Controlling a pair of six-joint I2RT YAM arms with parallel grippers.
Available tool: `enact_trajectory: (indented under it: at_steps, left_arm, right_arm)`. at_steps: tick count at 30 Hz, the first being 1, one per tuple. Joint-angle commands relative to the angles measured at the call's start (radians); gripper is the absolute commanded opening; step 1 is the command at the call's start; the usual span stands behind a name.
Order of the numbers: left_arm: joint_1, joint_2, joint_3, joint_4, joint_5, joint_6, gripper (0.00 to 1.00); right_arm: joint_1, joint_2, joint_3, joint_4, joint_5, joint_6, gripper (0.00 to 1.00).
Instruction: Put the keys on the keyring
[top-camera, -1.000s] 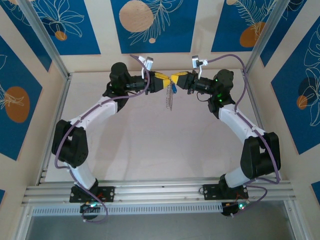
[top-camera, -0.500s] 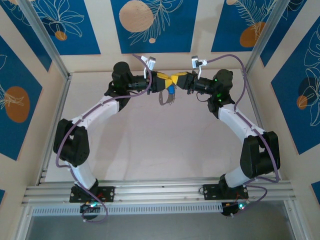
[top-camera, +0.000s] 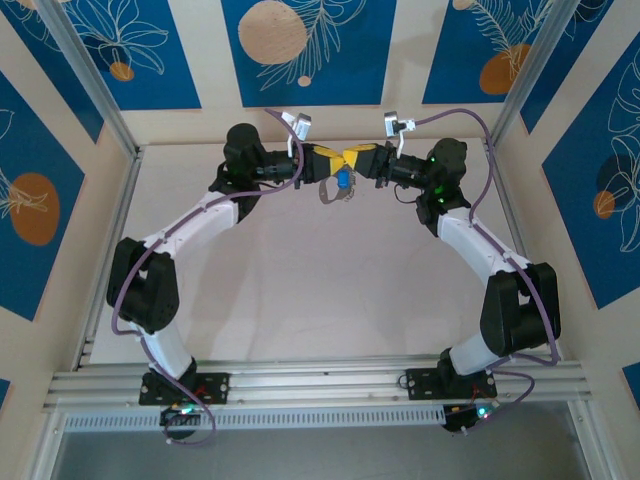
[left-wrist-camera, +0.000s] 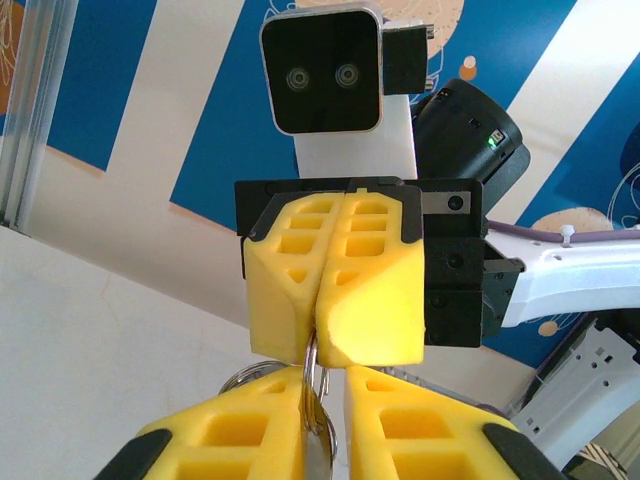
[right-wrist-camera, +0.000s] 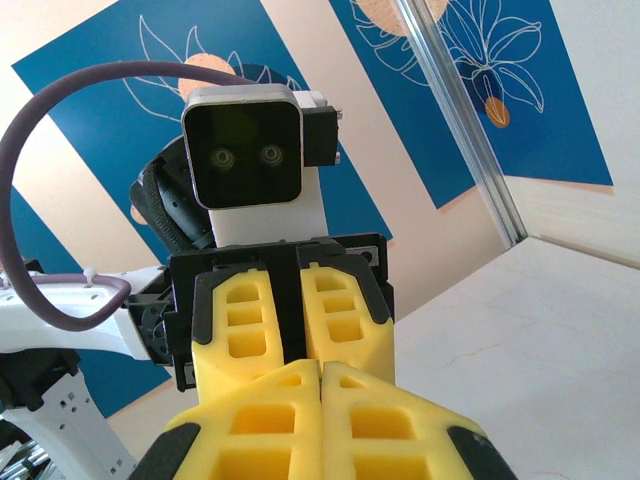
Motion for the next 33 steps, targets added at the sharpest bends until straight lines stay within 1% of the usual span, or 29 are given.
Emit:
enact_trajectory:
  at_steps: [1, 2, 3, 7, 12, 14, 16, 18, 22, 23, 24, 26, 27, 28, 33]
  left_arm:
    - [-0.006, -0.015, 0.022, 0.046, 0.008, 0.002, 0.22]
    - [-0.006, -0.017, 0.022, 0.051, 0.007, -0.003, 0.26]
    - [-0.005, -0.018, 0.021, 0.054, 0.008, -0.005, 0.27]
    - [-0.007, -0.019, 0.022, 0.052, 0.006, -0.003, 0.27]
    - [-0.006, -0.02, 0.021, 0.057, 0.007, -0.005, 0.18]
    - [-0.008, -0.018, 0.022, 0.061, 0.009, -0.011, 0.16]
    - [-0.008, -0.019, 0.021, 0.067, 0.01, -0.014, 0.11]
    - [-0.008, -0.018, 0.018, 0.073, 0.004, -0.019, 0.01]
    - [-0.009, -0.016, 0.016, 0.102, 0.001, -0.035, 0.0]
    - [-0.01, -0.015, 0.016, 0.109, 0.0, -0.038, 0.0]
    - [-0.009, -0.013, 0.017, 0.116, -0.001, -0.043, 0.0]
    - [-0.009, -0.011, 0.022, 0.122, 0.002, -0.052, 0.0]
    - [-0.009, -0.012, 0.022, 0.125, 0.004, -0.055, 0.0]
    - [-0.009, -0.012, 0.022, 0.127, 0.004, -0.056, 0.0]
    - [-0.009, -0.009, 0.025, 0.147, 0.007, -0.073, 0.0]
  right_arm:
    - [-0.005, -0.007, -0.011, 0.012, 0.004, -0.004, 0.0]
    - [-0.006, -0.006, -0.013, 0.011, 0.002, -0.006, 0.0]
    - [-0.004, -0.006, -0.013, 0.011, 0.001, -0.004, 0.0]
    - [-0.005, -0.009, -0.016, 0.012, 0.0, -0.003, 0.0]
    - [-0.005, -0.009, -0.014, 0.007, -0.001, -0.002, 0.0]
    - [-0.004, -0.011, -0.014, 0.007, 0.001, -0.002, 0.0]
    - [-0.003, -0.009, -0.012, 0.009, -0.002, -0.001, 0.0]
    - [0.0, -0.01, -0.008, 0.008, -0.008, 0.002, 0.0]
    - [0.003, -0.014, 0.007, -0.013, -0.018, 0.001, 0.0]
    - [0.001, -0.018, 0.008, -0.017, -0.015, 0.003, 0.06]
    - [-0.004, -0.026, 0.007, -0.025, -0.006, 0.007, 0.19]
    - [-0.021, -0.054, -0.004, -0.048, 0.012, 0.006, 0.39]
    - [-0.031, -0.073, -0.016, -0.06, 0.023, 0.0, 0.44]
    - [-0.041, -0.091, -0.026, -0.074, 0.031, -0.006, 0.47]
    - [-0.083, -0.19, -0.108, -0.139, 0.049, -0.038, 0.5]
